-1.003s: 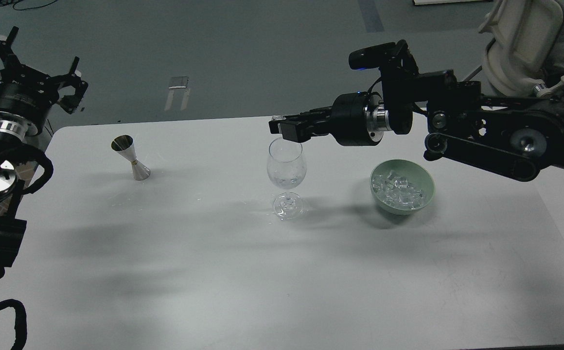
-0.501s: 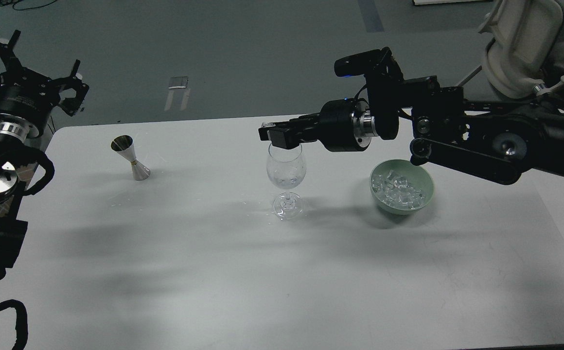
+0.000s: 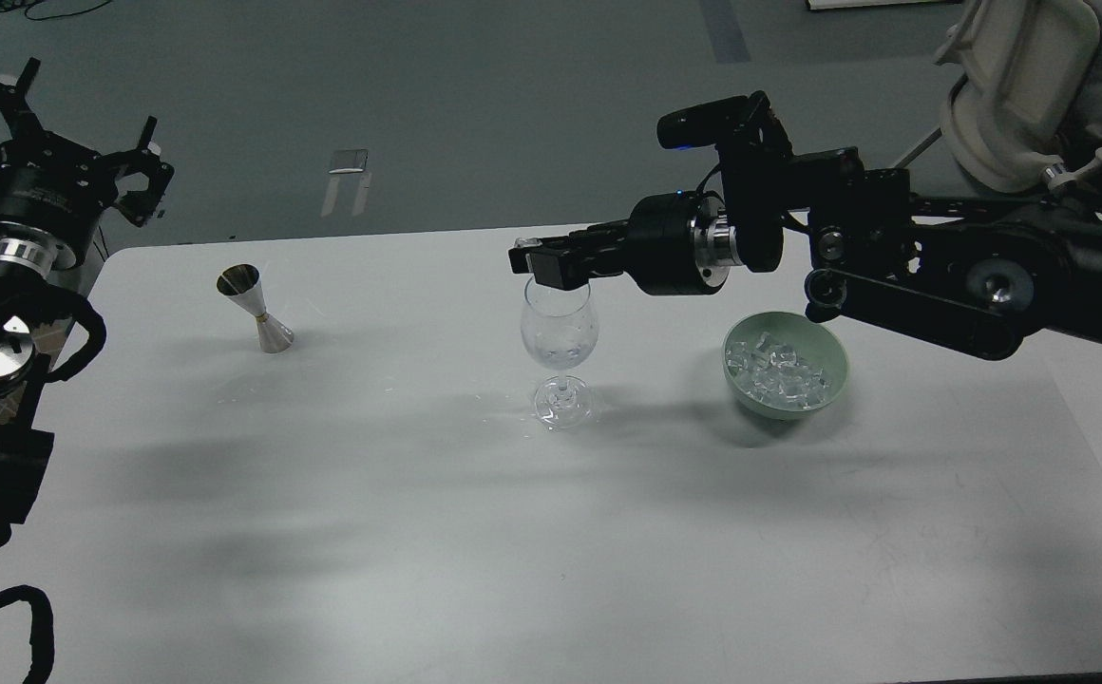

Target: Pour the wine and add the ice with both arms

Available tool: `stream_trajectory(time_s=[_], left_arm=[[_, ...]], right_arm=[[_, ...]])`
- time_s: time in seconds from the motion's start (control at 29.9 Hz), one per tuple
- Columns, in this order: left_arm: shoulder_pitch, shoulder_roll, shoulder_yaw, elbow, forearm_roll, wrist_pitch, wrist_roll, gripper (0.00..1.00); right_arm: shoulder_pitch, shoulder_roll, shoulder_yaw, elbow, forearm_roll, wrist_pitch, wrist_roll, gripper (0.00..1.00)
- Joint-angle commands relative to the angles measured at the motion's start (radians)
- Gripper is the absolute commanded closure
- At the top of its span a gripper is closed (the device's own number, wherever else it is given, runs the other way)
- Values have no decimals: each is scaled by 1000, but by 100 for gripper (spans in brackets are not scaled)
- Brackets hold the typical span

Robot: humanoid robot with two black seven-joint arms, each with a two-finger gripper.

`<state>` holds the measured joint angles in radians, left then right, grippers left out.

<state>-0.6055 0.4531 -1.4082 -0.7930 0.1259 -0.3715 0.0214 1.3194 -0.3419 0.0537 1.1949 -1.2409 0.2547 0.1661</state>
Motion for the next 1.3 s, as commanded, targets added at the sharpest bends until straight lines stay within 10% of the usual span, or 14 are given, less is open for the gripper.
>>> stream_trajectory(time_s=[0.0, 1.27], left_arm=[[0, -1, 0, 0, -2, 0, 0, 2], [0, 1, 0, -2, 0, -6, 2, 2]], right_arm=[[0, 0, 0, 0, 0, 0, 1, 82], [-3, -19, 2, -9, 5, 1, 6, 59]])
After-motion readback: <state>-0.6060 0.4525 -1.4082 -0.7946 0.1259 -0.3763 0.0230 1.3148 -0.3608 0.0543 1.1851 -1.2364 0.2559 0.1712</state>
